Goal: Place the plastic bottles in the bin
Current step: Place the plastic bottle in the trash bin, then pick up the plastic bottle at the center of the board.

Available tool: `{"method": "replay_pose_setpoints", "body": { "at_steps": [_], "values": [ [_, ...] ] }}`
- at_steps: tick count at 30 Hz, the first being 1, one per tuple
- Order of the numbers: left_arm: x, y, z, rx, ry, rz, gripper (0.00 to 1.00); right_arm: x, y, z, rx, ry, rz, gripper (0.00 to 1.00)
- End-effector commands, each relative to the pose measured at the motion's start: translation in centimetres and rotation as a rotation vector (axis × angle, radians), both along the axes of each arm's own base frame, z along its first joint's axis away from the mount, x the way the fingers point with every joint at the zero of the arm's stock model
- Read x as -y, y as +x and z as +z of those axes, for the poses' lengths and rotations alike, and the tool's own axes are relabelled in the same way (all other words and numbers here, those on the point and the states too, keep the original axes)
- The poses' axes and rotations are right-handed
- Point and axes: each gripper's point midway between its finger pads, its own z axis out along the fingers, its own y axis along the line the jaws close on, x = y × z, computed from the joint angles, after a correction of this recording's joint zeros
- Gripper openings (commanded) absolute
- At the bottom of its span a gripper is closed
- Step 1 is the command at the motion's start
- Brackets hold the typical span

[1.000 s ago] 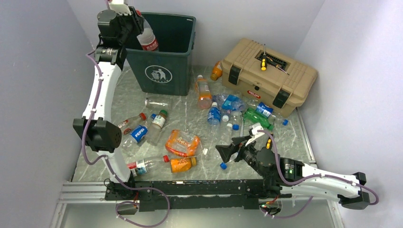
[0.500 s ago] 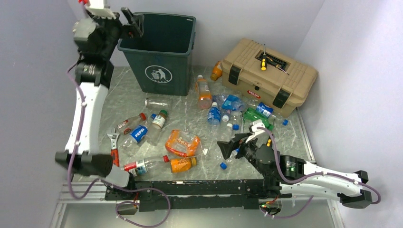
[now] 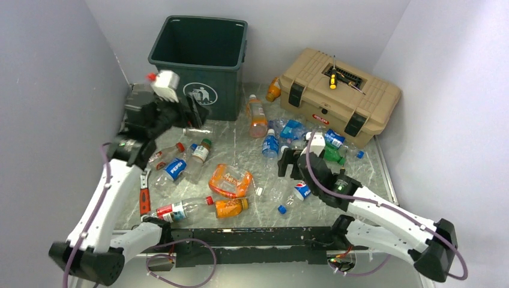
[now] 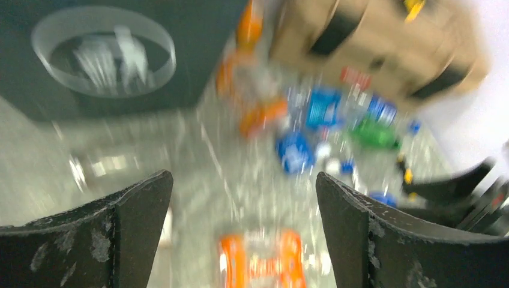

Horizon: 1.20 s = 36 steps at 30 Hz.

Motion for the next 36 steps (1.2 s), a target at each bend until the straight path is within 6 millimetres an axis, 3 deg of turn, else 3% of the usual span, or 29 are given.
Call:
{"method": "replay_pose_setpoints", "body": {
  "at_steps": [1,4,9,17,20,26,36],
  "values": [
    [2.2,-1.6,-10.3,-0.296,0.010,-0.070,0.94,-1.3,0.3,-1.5,-0.153,0.146,0.027,0.96],
    [2.6,-1.9,-13.3,-0.354,-0.009,-0.078,0.93,-1.7,0.3,-2.8,-0.232,0.131,0.009,0.96],
    [2.0,-2.1,-15.0,-0.363,-0.011,-0.045,0.94,-2.6,-0.5,-5.7,-0.358,0.139,-0.004,0.93],
    [1.8,-3.2,-14.6,-0.355,-0.018,-0.055,0.95,-2.8,-0.9,-9.2,-0.468,0.076,-0.030,0.91],
    [1.9,-3.3,-14.6,-0.359,-0.020,-0.057,0.95,-1.6,-1.1,-10.5,-0.500,0.000,-0.071,0.91],
    [2.1,-3.3,-15.2,-0.399,-0.018,-0.066,0.94,0.2,-1.8,-11.8,-0.529,-0.075,-0.117,0.92],
    [2.1,-3.4,-15.4,-0.407,-0.021,-0.064,0.93,-0.3,-2.1,-13.7,-0.560,-0.084,-0.091,0.81]
  ]
}}
